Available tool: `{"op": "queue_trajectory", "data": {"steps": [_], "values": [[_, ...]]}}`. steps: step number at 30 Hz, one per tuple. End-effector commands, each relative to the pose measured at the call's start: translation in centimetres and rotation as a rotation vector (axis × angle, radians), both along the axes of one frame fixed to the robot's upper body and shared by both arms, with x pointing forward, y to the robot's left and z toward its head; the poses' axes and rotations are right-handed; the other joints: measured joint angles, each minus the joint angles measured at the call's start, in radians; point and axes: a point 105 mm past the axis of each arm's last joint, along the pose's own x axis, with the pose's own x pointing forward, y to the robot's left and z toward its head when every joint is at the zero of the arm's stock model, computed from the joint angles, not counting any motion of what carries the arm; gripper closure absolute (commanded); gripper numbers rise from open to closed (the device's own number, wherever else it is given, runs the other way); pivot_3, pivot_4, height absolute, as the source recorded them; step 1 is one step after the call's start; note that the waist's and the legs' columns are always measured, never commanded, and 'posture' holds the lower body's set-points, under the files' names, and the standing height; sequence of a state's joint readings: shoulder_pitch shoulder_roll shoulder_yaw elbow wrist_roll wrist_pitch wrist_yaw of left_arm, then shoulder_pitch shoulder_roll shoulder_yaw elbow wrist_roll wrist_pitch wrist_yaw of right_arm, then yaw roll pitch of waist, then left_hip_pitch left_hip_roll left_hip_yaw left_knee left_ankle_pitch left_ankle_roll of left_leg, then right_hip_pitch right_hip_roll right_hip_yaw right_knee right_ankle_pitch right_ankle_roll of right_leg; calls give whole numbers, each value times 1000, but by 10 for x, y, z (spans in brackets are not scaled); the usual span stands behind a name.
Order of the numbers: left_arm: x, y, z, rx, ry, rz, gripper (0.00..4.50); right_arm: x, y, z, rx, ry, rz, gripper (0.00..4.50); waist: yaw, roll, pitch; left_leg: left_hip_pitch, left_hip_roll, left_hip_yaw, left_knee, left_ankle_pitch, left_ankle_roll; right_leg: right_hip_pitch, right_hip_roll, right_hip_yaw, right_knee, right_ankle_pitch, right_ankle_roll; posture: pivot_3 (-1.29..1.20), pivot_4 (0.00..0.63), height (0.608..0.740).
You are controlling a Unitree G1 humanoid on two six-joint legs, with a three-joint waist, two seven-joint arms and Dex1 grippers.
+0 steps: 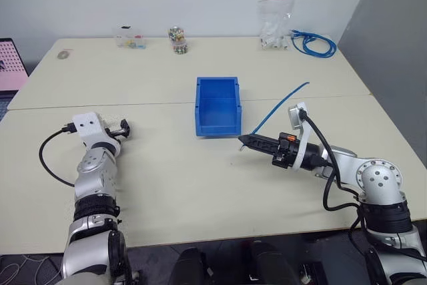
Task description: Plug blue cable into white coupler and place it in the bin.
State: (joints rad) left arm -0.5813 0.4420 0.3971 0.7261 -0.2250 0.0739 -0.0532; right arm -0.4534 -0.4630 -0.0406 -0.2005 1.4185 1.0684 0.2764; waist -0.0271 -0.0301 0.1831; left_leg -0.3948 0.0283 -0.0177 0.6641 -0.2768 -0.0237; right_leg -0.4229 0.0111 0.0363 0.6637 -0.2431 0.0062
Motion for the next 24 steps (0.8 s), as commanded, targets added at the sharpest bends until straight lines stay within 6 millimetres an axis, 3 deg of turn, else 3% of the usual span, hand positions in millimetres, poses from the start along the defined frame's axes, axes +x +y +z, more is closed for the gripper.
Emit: {"op": "queue_trajectory", "data": {"steps": [1, 16, 21, 24], "values": [[0, 10, 16, 52, -47, 59, 644, -4, -3, 14, 16, -55, -1, 4307, 0, 0, 0, 0, 0, 0, 0, 0, 0, 0, 0, 0, 0, 0, 0, 0, 150, 740], [0, 22, 25, 95, -56, 82, 3696, -2, -7, 7, 12, -37, -30, 4307, 0, 0, 0, 0, 0, 0, 0, 0, 0, 0, -1, -1, 0, 0, 0, 0, 150, 740], [-2, 16, 27, 110, -48, 25, 3731, -2, -6, 9, 15, -46, -33, 4307, 0, 0, 0, 0, 0, 0, 0, 0, 0, 0, -1, -1, 0, 0, 0, 0, 150, 740], [-5, -19, 25, 229, -3, -233, 3731, -1, -8, 10, 3, -66, -40, 4307, -1, 0, 0, 0, 0, 0, 0, 0, 0, 0, -1, 0, 0, 0, 0, 0, 150, 740]]}}
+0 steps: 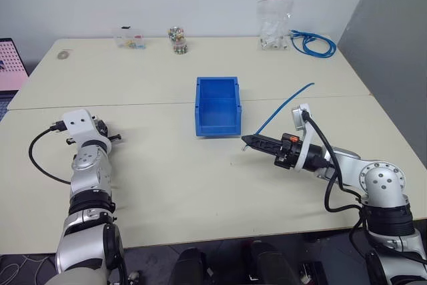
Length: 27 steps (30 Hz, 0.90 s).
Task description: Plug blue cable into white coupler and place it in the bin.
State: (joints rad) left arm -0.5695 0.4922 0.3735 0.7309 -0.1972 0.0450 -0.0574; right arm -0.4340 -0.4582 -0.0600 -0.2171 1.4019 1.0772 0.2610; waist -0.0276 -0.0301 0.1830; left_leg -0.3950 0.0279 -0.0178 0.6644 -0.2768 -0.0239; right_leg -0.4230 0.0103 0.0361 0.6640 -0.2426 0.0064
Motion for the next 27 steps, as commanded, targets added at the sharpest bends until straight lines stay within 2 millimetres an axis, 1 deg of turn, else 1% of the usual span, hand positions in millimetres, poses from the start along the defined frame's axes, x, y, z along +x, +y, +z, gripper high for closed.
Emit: {"op": "queue_trajectory", "data": {"steps": [1, 2, 3, 4, 5, 6, 7, 9, 11, 12, 13, 14, 15, 17, 19, 22, 27], "values": [[-8, -56, 13, 150, 24, -403, 3731, 0, -6, 14, 12, -79, -17, 4307, -2, 0, 0, 0, 0, 0, 0, 0, 0, 0, 0, 1, 0, 0, 0, 0, 150, 740], [-23, -89, 10, 131, 36, -604, 3731, 1, -8, 15, 3, -91, -22, 4307, -4, 0, 0, 0, 0, 1, -1, 0, 0, 0, -1, 1, 0, 0, 0, 0, 150, 740], [-46, -127, 7, 131, 57, -838, 3731, 1, -9, 17, -9, -106, -24, 4307, -5, 0, 0, 1, 0, 1, -1, 0, 0, 0, -1, 1, 0, 0, 0, 0, 150, 740], [-71, -158, 4, 131, 83, -1039, 3731, 1, -10, 18, -23, -124, -22, 4307, -7, 0, 0, 0, 0, 2, -1, 0, -1, -1, -2, 2, 1, 0, 0, 0, 150, 740], [-90, -177, 0, 118, 121, -1166, 3731, 1, -9, 18, -38, -140, -16, 4307, -7, 0, 0, 0, 0, 2, -1, -1, -1, -1, -3, 2, 0, 0, 0, 0, 150, 740], [-101, -193, -4, 120, 143, -1256, 3731, 0, -8, 18, -75, -171, 3, 4307, -5, 1, 0, 0, 0, 3, -1, -1, -2, -1, -3, 3, 1, 0, 0, 0, 150, 740], [-107, -208, -7, 112, 146, -1323, 3731, -1, -5, 17, -113, -203, 21, 4307, 0, 1, 0, 0, 0, 3, -2, -1, -2, -1, -4, 3, 0, 0, 0, 0, 150, 740], [-112, -225, -8, 101, 138, -1394, 3731, -2, -2, 15, -158, -244, 42, 4307, 7, 2, 1, 0, -1, 1, -1, -1, -2, -1, -3, 1, 0, 0, 0, 0, 150, 740], [-113, -244, -12, 98, 125, -1480, 3731, -1, 2, 12, -201, -289, 57, 4307, 7, 2, 1, 1, -1, 2, 0, -1, -1, 0, 1, 0, 0, -3, 4, 0, 150, 740], [-113, -256, -19, 117, 120, -1540, 3731, -1, 6, 9, -244, -338, 68, 4307, 7, 3, 1, 2, 0, 2, 1, -1, -1, 1, 3, 0, 0, -2, 4, 0, 150, 740], [-112, -264, -24, 134, 119, -1582, 3731, -2, 9, 6, -274, -375, 77, 4307, 8, 4, 0, 4, 0, 3, 1, 0, 0, 2, 4, 1, 1, -1, 4, 0, 150, 740], [-109, -272, -33, 135, 130, -1627, 3731, -2, 12, 1, -299, -406, 89, 4307, 7, 4, 0, 5, -1, 4, 1, 1, 2, 3, 5, 0, 1, -1, 4, 0, 150, 740], [-108, -277, -39, 135, 138, -1656, 3731, -2, 14, -2, -313, -426, 98, 4307, 3, 4, -1, 5, -1, 5, 0, 2, 2, 3, 5, 1, 0, 0, 4, 0, 150, 740], [-108, -285, -52, 168, 161, -1742, 3731, -2, 17, -9, -343, -468, 109, 4307, 1, 4, -1, 6, -2, 7, 0, 2, 2, 3, 6, 2, 1, 1, 4, 0, 150, 740], [-108, -289, -59, 198, 176, -1801, 3731, 0, 17, -15, -378, -512, 118, 4307, -1, 4, -1, 5, -2, 7, 0, 2, 3, 2, 7, 2, 0, 1, 4, 0, 150, 740], [-103, -288, -63, 240, 194, -1868, 3731, -3, 16, -23, -422, -581, 159, 4307, 0, 5, -1, 4, -2, 7, 0, 2, 3, 2, 7, 2, 0, 0, 3, 0, 150, 740], [-96, -283, -62, 257, 197, -1897, 3731, -12, 18, -37, -473, -642, 238, 4307, 1, 4, -2, 5, -2, 7, 1, 2, 3, 3, 5, 2, 0, 1, 4, 0, 150, 740]]}}
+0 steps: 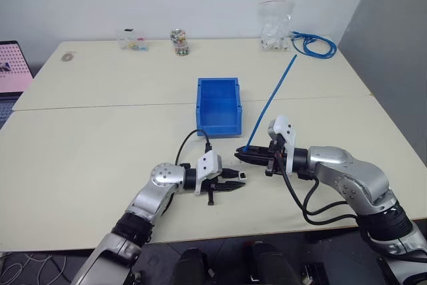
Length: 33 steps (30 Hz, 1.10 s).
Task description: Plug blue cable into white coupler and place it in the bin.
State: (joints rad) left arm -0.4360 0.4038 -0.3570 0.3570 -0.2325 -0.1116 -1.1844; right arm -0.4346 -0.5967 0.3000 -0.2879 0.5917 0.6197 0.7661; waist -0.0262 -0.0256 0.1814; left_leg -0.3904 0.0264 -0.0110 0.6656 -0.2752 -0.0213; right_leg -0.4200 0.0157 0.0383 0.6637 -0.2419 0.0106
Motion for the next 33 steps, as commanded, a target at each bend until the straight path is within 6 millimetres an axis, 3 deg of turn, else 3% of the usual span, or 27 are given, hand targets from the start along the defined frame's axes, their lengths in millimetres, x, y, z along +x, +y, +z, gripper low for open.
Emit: {"op": "queue_trajectory", "data": {"steps": [1, 10, 17, 23, 33], "values": [[-3, 6, -15, 63, 40, -34, 3731, -10, 2, -6, -39, -61, 73, 4307, 0, 0, 0, 0, 0, 0, 0, 0, 0, 0, 0, 0, 0, 0, 0, 0, 150, 740], [-6, 10, -15, 73, 49, -62, 3731, -7, -5, -27, -114, -68, 93, 4307, -1, 0, 0, 1, 0, -2, 0, 0, 0, 0, 0, 0, 1, 0, 0, 0, 150, 740], [-5, 13, -17, 80, 48, -45, 3731, 1, -5, -29, -112, -68, 91, 4307, -3, 0, -1, 3, 0, -2, -1, 0, 0, 1, 1, 0, 1, 0, 0, 0, 150, 740], [-5, 13, -16, 76, 45, -39, 3731, -3, -1, -32, -123, -59, 131, 4307, -4, 0, -2, 5, 0, -2, -1, 0, 0, 1, 1, 1, 2, 0, 0, 0, 150, 740], [-3, 16, -16, 78, 45, -14, 3731, -6, 0, -54, -189, -52, 133, 4307, -6, 0, -4, 9, 0, -2, -2, 0, 0, 5, 1, 1, 1, 0, -1, 0, 150, 740]]}}
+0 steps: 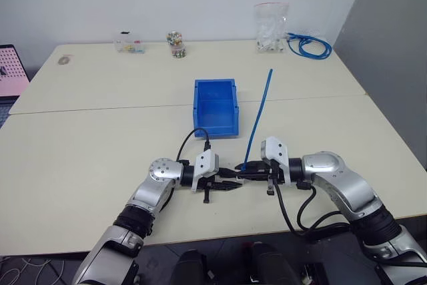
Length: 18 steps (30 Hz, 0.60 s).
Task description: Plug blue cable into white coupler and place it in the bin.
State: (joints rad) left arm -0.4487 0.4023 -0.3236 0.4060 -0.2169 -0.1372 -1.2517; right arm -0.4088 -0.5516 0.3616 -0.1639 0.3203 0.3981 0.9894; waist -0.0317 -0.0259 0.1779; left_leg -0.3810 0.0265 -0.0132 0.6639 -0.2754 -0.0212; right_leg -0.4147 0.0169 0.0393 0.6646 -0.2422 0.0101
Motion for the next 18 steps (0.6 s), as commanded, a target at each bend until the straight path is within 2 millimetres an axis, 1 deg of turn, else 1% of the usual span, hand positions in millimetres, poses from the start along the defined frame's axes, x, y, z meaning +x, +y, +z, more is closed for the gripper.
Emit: {"op": "queue_trajectory", "data": {"steps": [1, 8, 11, 14, 18], "values": [[-4, 8, -14, 64, 37, 11, 3731, 0, -3, -25, -67, 49, -32, 4307, 0, 0, -2, 1, 0, 0, 0, 0, 0, 1, 0, 0, 0, 0, 0, 0, 150, 740], [-5, 7, -13, 63, 35, 4, 3731, 11, -9, -32, -113, 12, -47, 4307, -2, -1, -6, 4, 0, 0, -1, 0, 0, 4, 1, 0, 0, 0, -1, 0, 150, 740], [-5, 7, -12, 63, 36, 2, 3731, 11, -11, -32, -126, 2, -29, 4307, -2, -1, -9, 7, 0, 0, -1, 0, 0, 6, 2, 0, 0, -1, -1, 0, 150, 740], [-5, 7, -12, 66, 35, 2, 3731, 7, -15, -36, -174, -24, 12, 4307, -1, -1, -10, 7, 0, 0, -1, 0, 0, 7, 3, 1, 0, -1, -2, 0, 150, 740], [-5, 7, -12, 66, 33, 0, 3731, 5, -15, -42, -209, -25, 46, 4307, -1, 0, -12, 7, 0, 0, -1, 0, 0, 7, 3, 1, 0, -1, -2, 0, 150, 740]]}}
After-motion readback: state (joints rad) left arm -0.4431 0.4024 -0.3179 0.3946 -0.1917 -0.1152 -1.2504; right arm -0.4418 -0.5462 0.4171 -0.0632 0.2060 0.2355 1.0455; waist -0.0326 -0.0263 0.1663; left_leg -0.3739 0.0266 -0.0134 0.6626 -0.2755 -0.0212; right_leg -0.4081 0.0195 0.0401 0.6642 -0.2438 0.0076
